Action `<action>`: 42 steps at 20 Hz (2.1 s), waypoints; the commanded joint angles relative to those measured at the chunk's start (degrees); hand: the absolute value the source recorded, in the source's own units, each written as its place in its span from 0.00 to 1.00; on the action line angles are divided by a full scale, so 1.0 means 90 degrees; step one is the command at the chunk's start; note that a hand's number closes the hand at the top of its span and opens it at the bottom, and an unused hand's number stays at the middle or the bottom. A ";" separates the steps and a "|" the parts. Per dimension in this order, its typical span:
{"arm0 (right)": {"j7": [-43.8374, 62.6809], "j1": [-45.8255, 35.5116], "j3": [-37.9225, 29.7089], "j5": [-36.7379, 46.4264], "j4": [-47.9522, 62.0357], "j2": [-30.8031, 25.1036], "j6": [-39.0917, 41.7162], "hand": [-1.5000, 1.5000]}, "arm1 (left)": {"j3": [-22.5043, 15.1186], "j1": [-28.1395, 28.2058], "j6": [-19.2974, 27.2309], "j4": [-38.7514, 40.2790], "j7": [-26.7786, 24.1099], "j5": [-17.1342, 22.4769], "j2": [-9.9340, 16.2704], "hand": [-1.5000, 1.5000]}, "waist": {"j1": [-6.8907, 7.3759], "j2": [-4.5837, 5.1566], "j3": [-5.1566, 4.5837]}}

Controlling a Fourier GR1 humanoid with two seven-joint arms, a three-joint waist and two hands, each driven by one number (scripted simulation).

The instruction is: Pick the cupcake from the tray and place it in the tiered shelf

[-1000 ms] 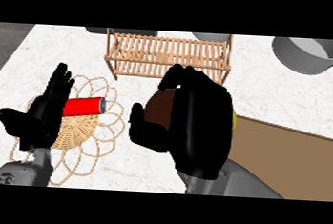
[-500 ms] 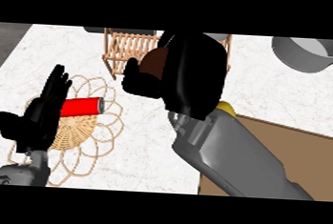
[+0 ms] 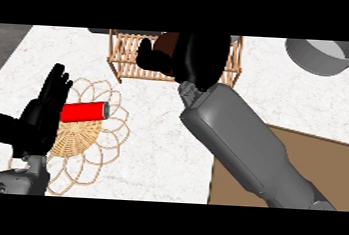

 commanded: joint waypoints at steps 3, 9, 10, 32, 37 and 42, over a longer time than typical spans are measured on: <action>0.0198 -0.0513 -0.0251 -0.0319 0.1360 0.0057 -0.1500 1.00 | 0.0060 -0.0004 -0.0113 0.0171 -0.0182 -0.0023 0.0017 0.50 | 0.0012 0.0023 -0.0001; -0.0348 -0.0759 -0.0842 -0.0505 0.2276 0.0057 -0.2394 1.00 | 0.0176 -0.0008 -0.0140 0.0264 -0.0260 -0.0003 0.0017 0.50 | -0.0016 0.0037 0.0003; -0.0473 -0.0568 -0.0871 -0.0719 0.2354 0.0058 -0.2653 1.00 | 0.0174 0.0045 -0.0175 -0.0063 -0.0046 0.0074 0.0065 0.50 | 0.0042 0.0027 0.0007; -0.1997 -0.1753 -0.1527 -0.2590 0.3082 -0.0089 -0.3935 0.00 | 0.0359 0.0239 -0.0171 -0.0234 0.0193 -0.0072 0.0009 0.50 | -0.0244 -0.0070 0.0004; -0.1151 -0.0883 -0.1483 -0.2082 0.1953 -0.0431 -0.3740 0.00 | 0.0466 0.0280 -0.0156 0.0145 -0.0171 -0.0133 -0.0064 0.50 | -0.0463 -0.0130 0.0004; -0.0660 0.0486 -0.1491 -0.1994 0.0231 -0.0997 -0.3115 0.00 | 0.0467 0.0631 -0.0084 -0.0391 0.0124 -0.0096 -0.0088 0.50 | -0.0588 -0.0195 0.0012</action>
